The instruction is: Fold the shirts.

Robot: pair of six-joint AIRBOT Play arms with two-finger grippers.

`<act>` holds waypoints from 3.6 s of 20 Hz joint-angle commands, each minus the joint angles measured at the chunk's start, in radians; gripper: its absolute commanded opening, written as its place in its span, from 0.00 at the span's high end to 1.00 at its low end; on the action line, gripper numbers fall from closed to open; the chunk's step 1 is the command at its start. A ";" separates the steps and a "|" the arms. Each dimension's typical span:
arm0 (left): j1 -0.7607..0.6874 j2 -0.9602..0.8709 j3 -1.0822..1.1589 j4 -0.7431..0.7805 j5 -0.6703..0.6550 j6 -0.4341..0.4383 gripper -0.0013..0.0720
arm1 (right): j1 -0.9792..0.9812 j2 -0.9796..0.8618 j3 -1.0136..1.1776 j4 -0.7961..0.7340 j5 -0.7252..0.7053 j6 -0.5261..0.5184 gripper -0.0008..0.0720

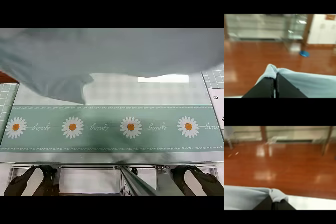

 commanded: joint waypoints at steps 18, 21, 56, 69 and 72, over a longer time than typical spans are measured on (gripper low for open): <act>-0.540 0.021 -0.610 0.758 0.178 -0.290 0.96 | 0.001 0.021 -0.557 0.058 0.086 -0.074 0.95; -0.540 -0.179 -0.629 0.719 0.278 -0.311 0.95 | 0.002 -0.208 -0.586 0.093 -0.019 -0.119 0.95; -0.338 -0.781 -0.577 0.512 -0.369 -0.123 0.03 | -0.080 -0.790 -0.468 -0.005 0.159 -0.072 0.14; 0.117 -0.257 -1.566 -0.151 -0.002 0.186 0.03 | -0.244 -0.290 -1.397 0.213 -0.313 -0.215 0.15; 0.063 -0.257 -1.626 -0.155 0.047 0.188 0.03 | -0.244 -0.290 -1.397 0.237 -0.288 -0.219 0.15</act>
